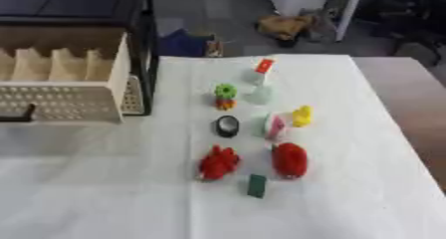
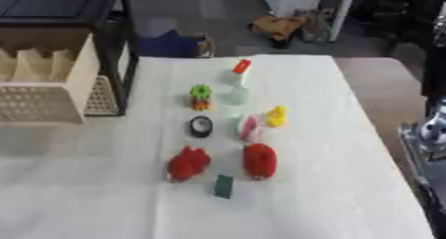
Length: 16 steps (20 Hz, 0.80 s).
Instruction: Pick up objects from table and place into drawer.
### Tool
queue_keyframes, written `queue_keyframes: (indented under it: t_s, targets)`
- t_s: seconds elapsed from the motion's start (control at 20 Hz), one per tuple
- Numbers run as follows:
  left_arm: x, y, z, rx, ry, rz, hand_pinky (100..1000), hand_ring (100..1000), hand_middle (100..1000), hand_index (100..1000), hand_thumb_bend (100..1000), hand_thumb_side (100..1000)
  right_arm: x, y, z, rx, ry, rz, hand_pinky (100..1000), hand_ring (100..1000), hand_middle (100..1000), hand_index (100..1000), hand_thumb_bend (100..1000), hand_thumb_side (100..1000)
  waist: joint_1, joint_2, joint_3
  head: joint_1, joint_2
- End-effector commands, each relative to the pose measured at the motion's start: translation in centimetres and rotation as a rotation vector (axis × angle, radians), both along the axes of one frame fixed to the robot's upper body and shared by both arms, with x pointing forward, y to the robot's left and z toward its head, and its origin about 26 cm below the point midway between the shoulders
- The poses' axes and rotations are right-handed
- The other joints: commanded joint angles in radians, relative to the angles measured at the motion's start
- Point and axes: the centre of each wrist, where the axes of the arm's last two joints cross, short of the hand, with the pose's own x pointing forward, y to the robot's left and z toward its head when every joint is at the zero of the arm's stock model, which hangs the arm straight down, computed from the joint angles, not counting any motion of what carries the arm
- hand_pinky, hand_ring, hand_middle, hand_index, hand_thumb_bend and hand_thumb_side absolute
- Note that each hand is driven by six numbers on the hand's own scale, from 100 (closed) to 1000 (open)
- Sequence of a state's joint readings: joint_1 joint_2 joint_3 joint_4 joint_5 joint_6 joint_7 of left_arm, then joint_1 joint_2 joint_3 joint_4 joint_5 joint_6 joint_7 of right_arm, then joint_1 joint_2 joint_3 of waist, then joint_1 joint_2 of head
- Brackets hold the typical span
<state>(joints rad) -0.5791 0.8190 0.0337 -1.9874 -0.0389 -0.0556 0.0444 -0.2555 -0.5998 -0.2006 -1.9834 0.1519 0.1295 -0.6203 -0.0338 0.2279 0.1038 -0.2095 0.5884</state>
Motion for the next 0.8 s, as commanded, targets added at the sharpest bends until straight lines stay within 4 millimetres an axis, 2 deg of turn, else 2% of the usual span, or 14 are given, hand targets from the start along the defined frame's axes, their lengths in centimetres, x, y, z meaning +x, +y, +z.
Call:
queue_keyframes:
  t_s: [0.05, 0.15, 0.2, 0.25, 0.35, 0.5, 0.65, 0.8]
  targets:
    - [-0.1, -0.5, 0.1, -0.172, -0.163, 0.005, 100, 100, 100, 897, 444, 1000, -0.3, -0.1, 2.1, -0.116, 0.021, -0.028, 657, 661, 610, 812, 100, 1000, 0.000, -0.022, -0.001, -0.004, 0.004]
    - [0.2, -1.1, -0.9, -0.264, -0.206, 0.000, 100, 100, 109, 904, 360, 1000, -0.3, 0.1, 2.8, -0.172, 0.063, -0.040, 662, 669, 620, 816, 100, 1000, 0.001, -0.026, -0.001, -0.004, 0.003]
    - [0.4, -1.4, -1.4, -0.304, -0.217, -0.004, 100, 100, 150, 907, 323, 1000, -0.3, 0.2, 3.2, -0.202, 0.086, -0.047, 666, 674, 626, 819, 100, 1000, 0.001, -0.027, -0.001, -0.004, 0.003]
    - [0.6, -1.7, -1.9, -0.334, -0.224, -0.007, 100, 100, 160, 909, 318, 1000, -0.3, 0.2, 3.5, -0.229, 0.108, -0.054, 667, 675, 627, 820, 100, 1000, 0.002, -0.029, -0.001, -0.004, 0.004]
    - [0.8, -2.3, -3.0, -0.388, -0.223, -0.016, 218, 118, 271, 907, 250, 1000, -0.3, 0.4, 4.0, -0.286, 0.150, -0.068, 677, 690, 646, 828, 100, 1000, 0.004, -0.032, -0.001, -0.003, 0.005]
    - [1.2, -3.2, -4.7, -0.478, -0.197, -0.041, 334, 265, 390, 913, 169, 1000, -0.3, 0.5, 4.8, -0.372, 0.219, -0.088, 694, 711, 673, 840, 100, 1000, 0.008, -0.036, -0.001, 0.000, 0.007]
    - [1.4, -3.8, -6.2, -0.575, -0.161, -0.049, 392, 361, 459, 913, 150, 1000, -0.3, 0.7, 5.7, -0.452, 0.279, -0.108, 702, 721, 685, 845, 100, 1000, 0.013, -0.038, 0.002, 0.002, 0.004]
    - [1.5, -4.4, -7.2, -0.616, -0.144, -0.046, 514, 543, 605, 926, 146, 1000, -0.3, 0.9, 6.6, -0.516, 0.323, -0.125, 700, 716, 665, 826, 112, 1000, 0.018, -0.036, 0.005, 0.006, -0.002]
